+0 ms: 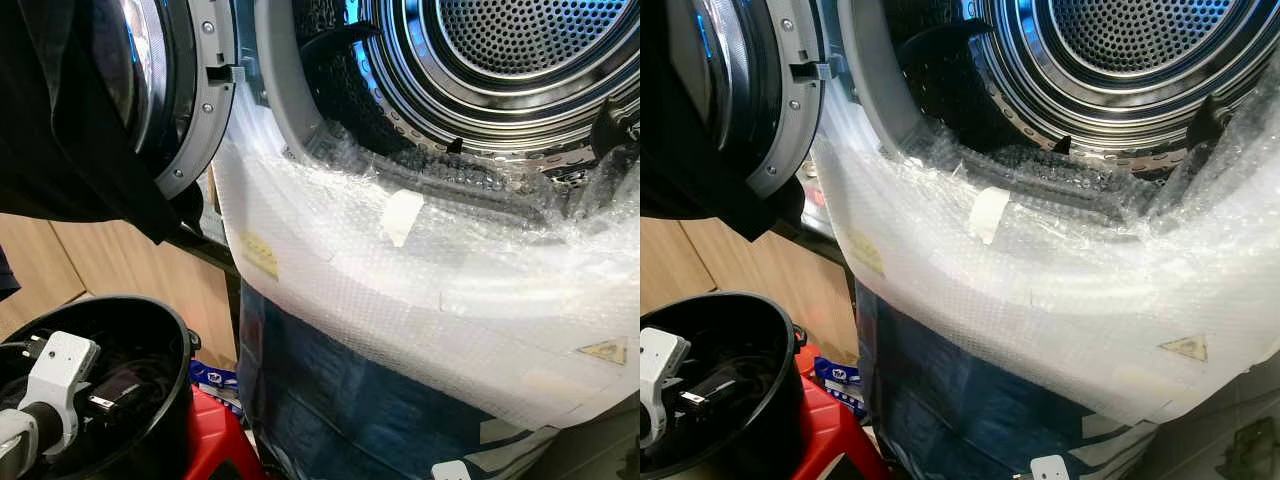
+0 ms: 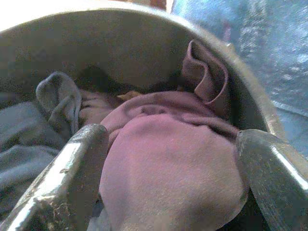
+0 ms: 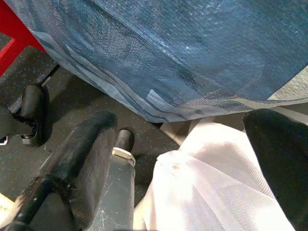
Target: Clothes washing
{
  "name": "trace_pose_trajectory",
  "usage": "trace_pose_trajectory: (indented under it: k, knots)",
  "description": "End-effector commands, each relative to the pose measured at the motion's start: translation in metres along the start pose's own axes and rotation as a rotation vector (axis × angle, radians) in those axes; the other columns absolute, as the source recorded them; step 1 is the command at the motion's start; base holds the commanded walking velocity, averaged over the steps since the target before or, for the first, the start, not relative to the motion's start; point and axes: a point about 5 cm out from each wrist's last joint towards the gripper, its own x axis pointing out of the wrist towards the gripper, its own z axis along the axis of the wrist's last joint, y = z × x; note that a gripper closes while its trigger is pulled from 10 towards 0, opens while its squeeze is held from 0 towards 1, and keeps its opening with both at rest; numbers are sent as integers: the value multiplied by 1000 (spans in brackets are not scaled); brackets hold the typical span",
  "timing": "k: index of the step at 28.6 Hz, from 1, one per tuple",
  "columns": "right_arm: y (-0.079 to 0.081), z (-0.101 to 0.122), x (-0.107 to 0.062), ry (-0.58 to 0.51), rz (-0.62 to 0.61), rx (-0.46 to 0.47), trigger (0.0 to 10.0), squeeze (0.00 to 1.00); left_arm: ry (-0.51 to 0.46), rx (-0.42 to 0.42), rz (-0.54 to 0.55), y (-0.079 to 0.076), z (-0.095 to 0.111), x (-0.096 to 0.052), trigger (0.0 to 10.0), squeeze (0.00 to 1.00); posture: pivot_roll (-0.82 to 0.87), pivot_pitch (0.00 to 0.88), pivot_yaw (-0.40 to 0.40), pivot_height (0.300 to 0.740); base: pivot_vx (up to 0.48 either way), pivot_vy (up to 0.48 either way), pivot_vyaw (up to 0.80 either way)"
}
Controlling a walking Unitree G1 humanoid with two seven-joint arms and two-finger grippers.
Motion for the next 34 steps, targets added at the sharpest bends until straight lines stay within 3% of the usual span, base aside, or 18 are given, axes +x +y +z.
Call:
trace_pose_trajectory:
  k: [1,13,14,19,34]
  knots:
    - [-3,-3,0,14,-6,12,10000,0,46,12,58,9,-3,-2,10000,1000,205,1,-53,740,0,0,0]
    - [-5,-3,-1,11,-11,14,10000,0,63,13,80,8,-6,4,10000,1000,199,4,-58,740,0,0,0]
    - [-5,-2,-1,9,-11,15,10000,0,64,19,81,8,-6,5,10000,0,196,5,-58,740,0,0,0]
    - [-6,-1,0,5,-12,18,10000,0,47,-23,44,2,-3,11,10000,0,186,9,-56,740,0,0,0]
    - [-11,-3,-1,7,-23,27,10000,0,134,-5,9,-3,-15,14,10000,0,168,14,-54,740,0,0,0]
